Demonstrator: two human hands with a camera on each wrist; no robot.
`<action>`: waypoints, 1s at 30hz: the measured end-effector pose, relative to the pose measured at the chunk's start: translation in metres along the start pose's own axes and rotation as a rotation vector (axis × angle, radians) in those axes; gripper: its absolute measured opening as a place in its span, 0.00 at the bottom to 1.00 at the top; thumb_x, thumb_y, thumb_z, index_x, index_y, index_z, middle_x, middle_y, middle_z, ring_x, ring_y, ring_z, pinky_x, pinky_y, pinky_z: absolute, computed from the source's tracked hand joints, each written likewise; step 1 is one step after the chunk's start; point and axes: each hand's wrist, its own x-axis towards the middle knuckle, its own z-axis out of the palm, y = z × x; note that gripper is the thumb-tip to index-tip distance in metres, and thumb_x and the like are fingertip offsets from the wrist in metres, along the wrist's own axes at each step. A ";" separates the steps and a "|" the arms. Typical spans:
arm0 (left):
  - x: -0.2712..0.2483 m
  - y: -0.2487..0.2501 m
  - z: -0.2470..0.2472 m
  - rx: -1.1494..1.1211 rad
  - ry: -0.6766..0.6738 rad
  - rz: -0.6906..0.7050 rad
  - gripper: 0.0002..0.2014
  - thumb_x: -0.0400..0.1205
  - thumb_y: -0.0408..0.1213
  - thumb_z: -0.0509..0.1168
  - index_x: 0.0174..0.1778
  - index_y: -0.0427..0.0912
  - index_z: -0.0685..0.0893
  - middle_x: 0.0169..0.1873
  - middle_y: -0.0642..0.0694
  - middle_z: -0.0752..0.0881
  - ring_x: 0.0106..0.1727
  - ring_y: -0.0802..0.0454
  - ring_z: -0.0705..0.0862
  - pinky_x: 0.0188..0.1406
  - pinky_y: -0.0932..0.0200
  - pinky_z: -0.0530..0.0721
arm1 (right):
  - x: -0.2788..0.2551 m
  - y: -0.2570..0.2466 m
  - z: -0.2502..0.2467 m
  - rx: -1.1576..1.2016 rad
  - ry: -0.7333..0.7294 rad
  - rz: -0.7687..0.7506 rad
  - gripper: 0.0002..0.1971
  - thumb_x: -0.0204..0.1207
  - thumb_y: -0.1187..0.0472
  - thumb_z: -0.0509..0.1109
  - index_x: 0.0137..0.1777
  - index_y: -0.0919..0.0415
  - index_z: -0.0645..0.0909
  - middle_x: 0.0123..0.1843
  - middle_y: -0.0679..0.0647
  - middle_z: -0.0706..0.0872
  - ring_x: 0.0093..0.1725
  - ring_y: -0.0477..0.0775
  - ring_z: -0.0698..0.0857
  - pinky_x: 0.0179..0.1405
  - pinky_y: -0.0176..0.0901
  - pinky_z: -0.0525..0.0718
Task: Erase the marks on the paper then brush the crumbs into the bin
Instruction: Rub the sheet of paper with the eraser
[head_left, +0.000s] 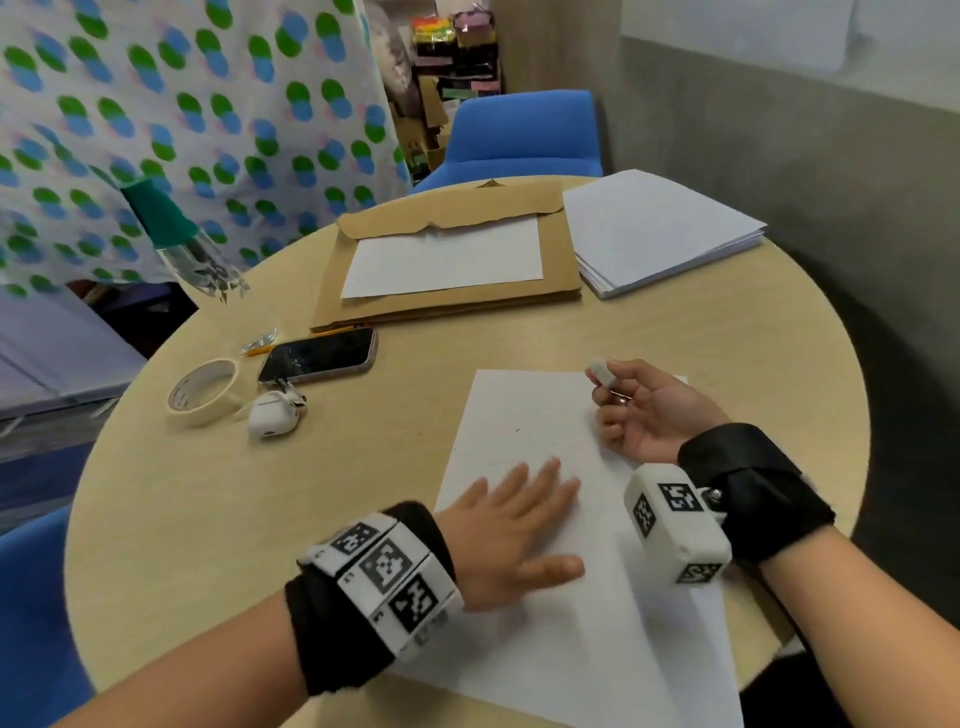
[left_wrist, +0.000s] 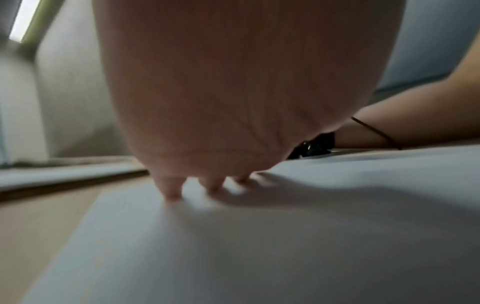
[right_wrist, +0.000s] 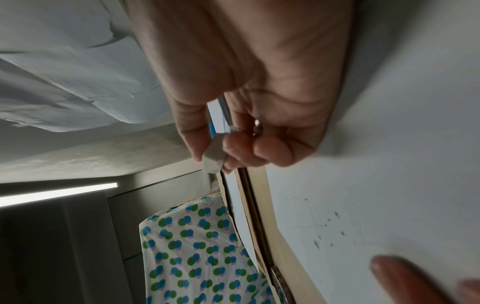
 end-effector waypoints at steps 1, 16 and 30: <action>-0.001 0.000 0.003 0.001 -0.030 0.025 0.35 0.84 0.60 0.43 0.80 0.52 0.31 0.80 0.54 0.28 0.81 0.53 0.31 0.80 0.48 0.34 | 0.000 0.000 0.000 0.002 -0.004 0.001 0.08 0.75 0.56 0.62 0.40 0.58 0.80 0.26 0.47 0.75 0.15 0.43 0.70 0.17 0.30 0.69; 0.026 0.030 -0.013 -0.027 -0.026 0.154 0.36 0.84 0.59 0.44 0.81 0.50 0.32 0.81 0.51 0.31 0.81 0.52 0.32 0.79 0.47 0.33 | 0.006 -0.001 -0.012 0.168 -0.231 0.003 0.27 0.29 0.62 0.87 0.34 0.62 0.85 0.25 0.49 0.75 0.16 0.45 0.68 0.13 0.32 0.66; 0.034 -0.003 -0.027 0.023 0.100 -0.038 0.35 0.84 0.61 0.40 0.80 0.53 0.31 0.80 0.53 0.29 0.82 0.52 0.31 0.80 0.46 0.35 | 0.000 0.000 -0.005 0.084 -0.063 -0.004 0.08 0.64 0.57 0.65 0.39 0.60 0.79 0.26 0.49 0.73 0.17 0.44 0.66 0.15 0.33 0.63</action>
